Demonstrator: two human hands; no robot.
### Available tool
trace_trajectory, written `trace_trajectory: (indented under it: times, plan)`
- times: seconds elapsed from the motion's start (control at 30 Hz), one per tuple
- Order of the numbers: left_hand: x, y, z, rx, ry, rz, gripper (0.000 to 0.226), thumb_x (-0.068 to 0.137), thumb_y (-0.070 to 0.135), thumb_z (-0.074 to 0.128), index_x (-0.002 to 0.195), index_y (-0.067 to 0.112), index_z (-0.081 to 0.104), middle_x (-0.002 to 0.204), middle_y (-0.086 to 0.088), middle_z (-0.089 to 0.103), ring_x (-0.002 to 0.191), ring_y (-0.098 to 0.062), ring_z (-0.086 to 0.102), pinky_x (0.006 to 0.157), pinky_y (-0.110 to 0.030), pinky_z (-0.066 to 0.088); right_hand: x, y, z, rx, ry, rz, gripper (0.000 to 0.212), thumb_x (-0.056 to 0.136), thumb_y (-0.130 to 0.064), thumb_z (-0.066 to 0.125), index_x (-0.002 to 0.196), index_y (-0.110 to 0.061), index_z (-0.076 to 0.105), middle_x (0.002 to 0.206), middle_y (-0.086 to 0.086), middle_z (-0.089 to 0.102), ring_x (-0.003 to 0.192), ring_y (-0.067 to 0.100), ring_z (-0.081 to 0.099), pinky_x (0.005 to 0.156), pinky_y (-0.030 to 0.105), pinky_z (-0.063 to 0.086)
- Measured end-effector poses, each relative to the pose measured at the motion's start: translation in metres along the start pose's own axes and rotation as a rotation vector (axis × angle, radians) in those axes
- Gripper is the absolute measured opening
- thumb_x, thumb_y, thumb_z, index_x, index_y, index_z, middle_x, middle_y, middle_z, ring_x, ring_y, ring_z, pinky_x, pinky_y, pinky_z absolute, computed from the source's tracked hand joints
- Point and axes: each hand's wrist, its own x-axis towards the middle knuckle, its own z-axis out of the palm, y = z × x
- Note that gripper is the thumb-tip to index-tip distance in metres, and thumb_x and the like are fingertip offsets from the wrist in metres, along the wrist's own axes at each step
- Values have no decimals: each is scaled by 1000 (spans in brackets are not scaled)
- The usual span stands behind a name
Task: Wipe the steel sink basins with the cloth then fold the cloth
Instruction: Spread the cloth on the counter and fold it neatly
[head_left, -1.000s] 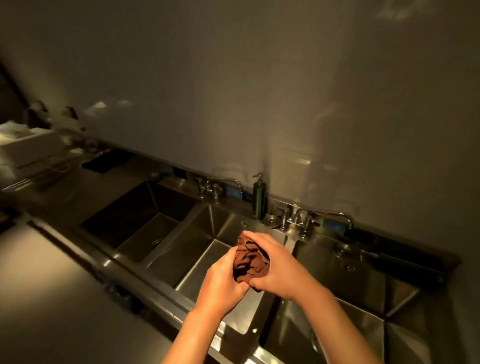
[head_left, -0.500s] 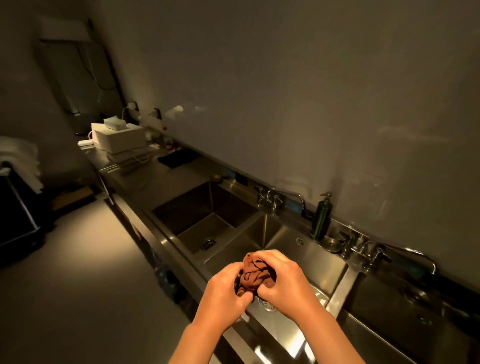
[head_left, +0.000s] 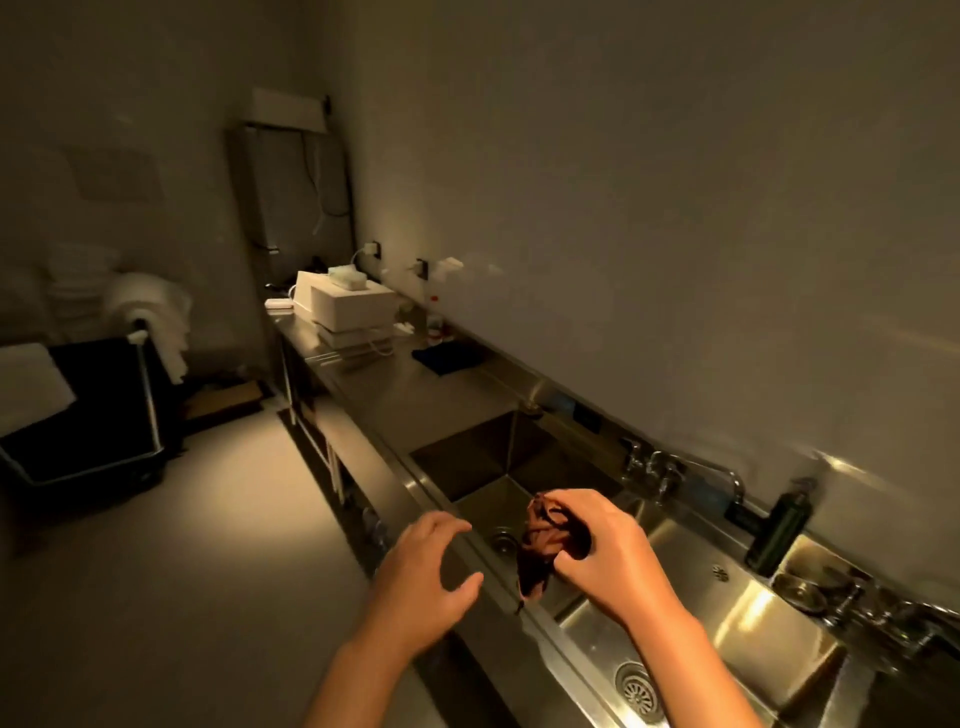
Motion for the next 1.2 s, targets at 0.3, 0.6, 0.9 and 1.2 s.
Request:
trace_trajectory:
  times: [0.3, 0.6, 0.9, 1.2]
  plan:
    - [-51, -93, -120, 73, 243, -240, 46, 90, 38, 73, 134, 31, 59, 135, 15, 49, 124, -5, 46, 99, -19, 37, 87, -93, 64, 31, -102, -119, 68, 75, -17, 79, 138, -32, 58, 129, -19, 56, 118, -1, 52, 94, 13, 41]
    - [-111, -186, -201, 134, 442, -517, 53, 81, 56, 61, 128, 30, 62, 133, 5, 55, 122, -17, 56, 103, -33, 47, 164, -185, 183, 183, -254, -300, 67, 74, -6, 81, 136, -25, 61, 115, -16, 56, 109, 1, 53, 89, 11, 37]
    - [-70, -278, -236, 173, 470, -675, 46, 85, 34, 72, 128, 17, 67, 129, 2, 56, 120, -19, 55, 98, -18, 35, 264, -210, 302, 338, -434, -304, 67, 77, -8, 81, 136, -30, 58, 127, -10, 60, 119, 11, 57, 102, 30, 49]
    - [47, -380, -285, 189, 449, -683, 46, 89, 35, 70, 132, 22, 63, 132, 1, 54, 121, -17, 53, 100, -25, 39, 413, -228, 386, 344, -479, -300, 69, 77, -10, 83, 138, -29, 57, 133, -7, 61, 125, 15, 56, 107, 40, 51]
